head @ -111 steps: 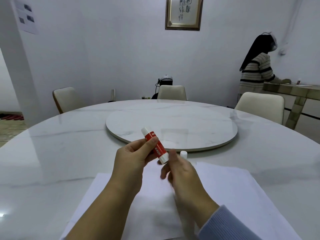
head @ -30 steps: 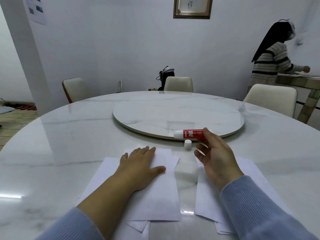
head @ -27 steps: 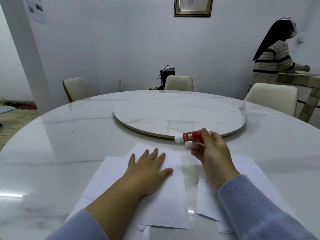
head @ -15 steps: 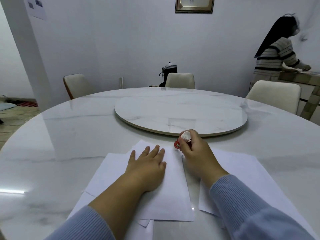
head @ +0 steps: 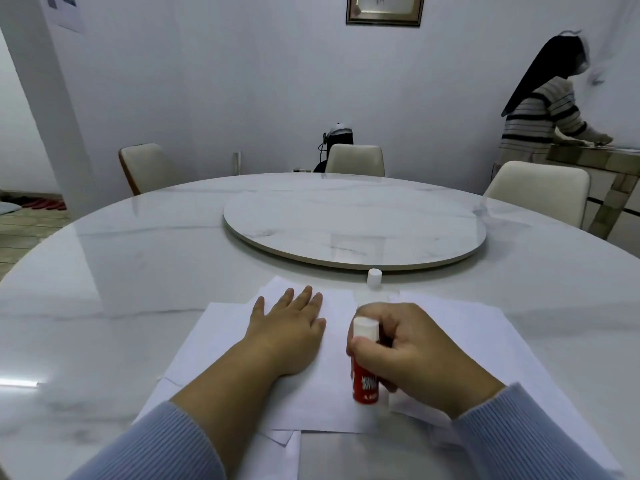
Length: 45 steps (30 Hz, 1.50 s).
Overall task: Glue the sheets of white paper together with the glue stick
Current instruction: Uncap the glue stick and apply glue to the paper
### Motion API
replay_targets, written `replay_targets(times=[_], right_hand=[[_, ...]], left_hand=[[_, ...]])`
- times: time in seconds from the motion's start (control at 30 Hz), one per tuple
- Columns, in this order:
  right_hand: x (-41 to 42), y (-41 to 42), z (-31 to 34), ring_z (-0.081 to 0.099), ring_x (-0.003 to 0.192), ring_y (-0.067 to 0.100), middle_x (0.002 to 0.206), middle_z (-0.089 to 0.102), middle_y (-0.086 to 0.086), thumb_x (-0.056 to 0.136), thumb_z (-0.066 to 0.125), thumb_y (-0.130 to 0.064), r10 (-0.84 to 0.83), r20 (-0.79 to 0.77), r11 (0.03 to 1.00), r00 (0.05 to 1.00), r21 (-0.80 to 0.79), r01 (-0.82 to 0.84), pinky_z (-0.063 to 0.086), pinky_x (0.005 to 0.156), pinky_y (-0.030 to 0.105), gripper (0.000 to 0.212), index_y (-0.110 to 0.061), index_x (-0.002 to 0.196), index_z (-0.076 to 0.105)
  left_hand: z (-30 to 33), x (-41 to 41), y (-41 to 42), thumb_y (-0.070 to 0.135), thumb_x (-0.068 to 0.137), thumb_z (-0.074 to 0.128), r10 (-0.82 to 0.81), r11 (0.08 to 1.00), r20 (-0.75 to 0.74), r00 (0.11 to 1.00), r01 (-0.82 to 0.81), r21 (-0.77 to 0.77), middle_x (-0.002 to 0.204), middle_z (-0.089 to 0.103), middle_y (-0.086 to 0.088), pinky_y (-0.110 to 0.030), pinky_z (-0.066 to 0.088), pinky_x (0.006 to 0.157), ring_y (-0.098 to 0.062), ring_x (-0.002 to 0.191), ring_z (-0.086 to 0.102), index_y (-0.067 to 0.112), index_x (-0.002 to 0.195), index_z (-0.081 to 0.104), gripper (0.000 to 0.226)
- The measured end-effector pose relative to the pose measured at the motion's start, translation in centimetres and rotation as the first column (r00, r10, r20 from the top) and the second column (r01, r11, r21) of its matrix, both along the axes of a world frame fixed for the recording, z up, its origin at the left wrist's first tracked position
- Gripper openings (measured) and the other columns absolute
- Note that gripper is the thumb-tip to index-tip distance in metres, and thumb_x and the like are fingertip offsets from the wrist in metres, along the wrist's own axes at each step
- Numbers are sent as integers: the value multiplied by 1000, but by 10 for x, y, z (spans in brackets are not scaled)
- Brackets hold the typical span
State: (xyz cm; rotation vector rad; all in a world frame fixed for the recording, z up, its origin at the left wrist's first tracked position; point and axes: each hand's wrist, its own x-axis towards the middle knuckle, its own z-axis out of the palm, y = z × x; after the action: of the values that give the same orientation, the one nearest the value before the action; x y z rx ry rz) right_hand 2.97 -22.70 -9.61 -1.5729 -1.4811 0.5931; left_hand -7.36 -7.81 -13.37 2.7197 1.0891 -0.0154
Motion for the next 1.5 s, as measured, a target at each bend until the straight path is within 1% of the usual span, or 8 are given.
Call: replay_targets(times=[0.1,0.23,0.47,0.63,0.87,1.0,1.3,1.5], right_hand=[[6,-2,2,49,54,31,67,58,32,67,60,-28,40,-298,996,954,91,-13,39,39,25,24,-5,67,62],[26,5,5,46,47,20,59,60,10,86,54,-20,-199,-674,852,712,240,465,39,42,25,20,-4,76,58],[27,11,0,51,49,10,59,58,-2,92,50,-22,-482,-505,699,716,272,661,46,53,22,20,-8,81,58],[24,18,-9,63,67,0,73,70,-21,93,50,-19,-418,-307,808,855,304,504,53,71,24,11,-21,91,60],[22,27,-20,62,80,3,92,72,-4,93,50,-23,-291,-27,946,956,145,291,45,71,13,9,-25,99,57],[23,25,-17,63,81,19,89,71,3,91,49,-25,-258,78,961,963,120,248,50,76,33,8,-29,94,55],[7,3,-2,59,75,42,75,60,24,65,49,-38,-158,-39,982,987,103,161,53,71,53,37,-4,77,58],[25,1,7,56,54,6,67,59,8,92,41,-3,-313,-562,809,765,264,525,43,45,12,21,-4,78,57]], left_hand=[[4,-1,1,39,99,13,-60,998,-59,996,59,-17,159,-12,11,-49,-8,117,-13,146,-11,31,149,-4,54],[35,-10,8,22,100,29,-293,944,-133,947,265,-195,158,-12,15,-42,-3,119,-11,145,-13,40,147,8,55],[21,-12,-26,46,96,31,-262,964,-166,951,252,-80,159,-12,6,-38,-4,119,-13,146,-11,27,150,-1,65],[24,-17,-27,51,94,33,-236,964,77,969,244,-105,157,-7,18,-31,-5,119,-1,144,-10,36,149,8,62],[7,-14,-32,52,95,20,-226,974,-87,970,226,-11,157,-18,11,-36,-10,118,-7,143,-18,29,148,-10,65],[8,-13,-32,50,96,19,-228,974,-98,969,226,-30,157,-18,11,-36,-10,119,-6,143,-19,28,148,-11,64],[7,-15,-29,53,95,19,-228,974,-93,969,227,-23,157,-21,8,-35,-9,119,-7,143,-19,25,148,-14,69],[36,-28,-24,42,92,46,-322,936,-160,933,288,-205,156,-14,16,-32,-11,117,-4,143,-18,36,148,1,72]])
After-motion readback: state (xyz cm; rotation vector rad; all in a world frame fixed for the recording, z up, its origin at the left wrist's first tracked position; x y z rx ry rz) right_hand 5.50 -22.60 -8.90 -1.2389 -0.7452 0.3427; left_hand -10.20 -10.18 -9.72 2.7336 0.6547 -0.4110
